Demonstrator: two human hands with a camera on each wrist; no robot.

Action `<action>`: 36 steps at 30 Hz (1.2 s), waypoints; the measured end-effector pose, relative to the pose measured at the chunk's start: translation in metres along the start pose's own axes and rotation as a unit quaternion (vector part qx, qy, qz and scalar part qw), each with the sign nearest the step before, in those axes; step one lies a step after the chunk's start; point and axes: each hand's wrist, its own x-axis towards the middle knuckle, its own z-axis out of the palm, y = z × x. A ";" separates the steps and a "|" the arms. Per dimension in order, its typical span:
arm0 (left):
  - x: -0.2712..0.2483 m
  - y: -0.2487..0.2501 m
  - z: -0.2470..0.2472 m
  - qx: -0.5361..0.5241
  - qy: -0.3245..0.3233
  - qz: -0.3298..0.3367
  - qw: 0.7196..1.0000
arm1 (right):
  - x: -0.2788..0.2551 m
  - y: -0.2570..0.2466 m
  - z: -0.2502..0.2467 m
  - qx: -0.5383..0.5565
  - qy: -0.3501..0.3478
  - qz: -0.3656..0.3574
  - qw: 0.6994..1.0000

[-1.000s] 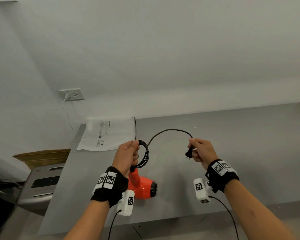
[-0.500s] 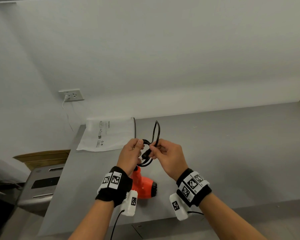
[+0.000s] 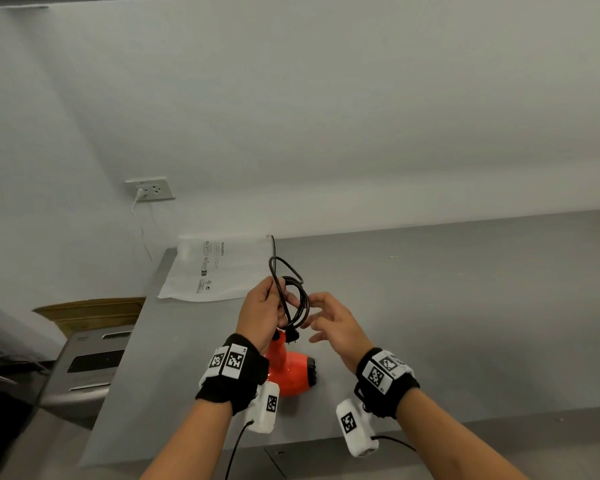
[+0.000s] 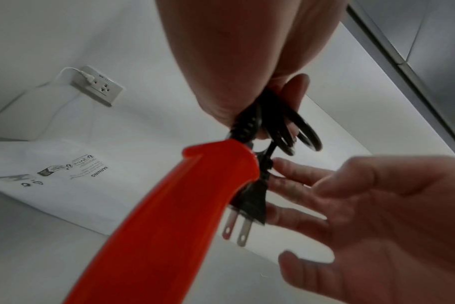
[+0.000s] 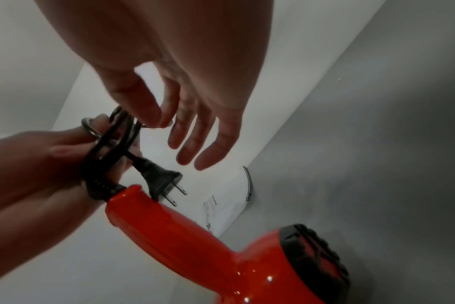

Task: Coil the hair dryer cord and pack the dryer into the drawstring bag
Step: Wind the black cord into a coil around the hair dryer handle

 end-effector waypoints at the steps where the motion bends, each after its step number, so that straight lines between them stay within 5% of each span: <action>1: -0.001 0.001 0.001 -0.005 -0.006 -0.002 1.000 | -0.001 0.002 0.002 -0.027 -0.025 0.001 0.999; 4: -0.001 0.000 0.006 -0.011 -0.013 -0.004 1.000 | -0.003 0.008 0.010 -0.110 -0.069 -0.013 0.991; 8: 0.003 -0.005 0.001 0.010 -0.016 0.008 1.000 | -0.003 0.020 0.004 -0.165 -0.027 -0.032 0.985; 12: 0.003 -0.003 -0.007 0.008 -0.011 0.022 1.000 | 0.002 0.063 -0.031 -0.328 0.023 0.078 0.941; 16: 0.002 -0.004 -0.008 0.009 -0.007 0.023 1.000 | -0.002 0.096 -0.074 -0.381 0.055 0.197 0.902; 23: 0.014 -0.010 -0.004 -0.055 0.060 0.017 0.997 | -0.015 0.088 -0.087 -0.347 0.030 0.264 0.899; 26: 0.020 -0.009 -0.008 -0.064 0.073 0.017 0.995 | -0.023 0.079 -0.090 -0.270 0.032 0.210 0.939; 30: 0.026 -0.005 -0.021 -0.075 0.073 0.010 0.994 | -0.048 0.027 -0.090 -0.062 0.030 0.037 0.997; 36: 0.026 -0.005 -0.017 -0.070 0.079 0.003 0.994 | -0.062 -0.078 -0.057 0.120 -0.160 -0.137 0.970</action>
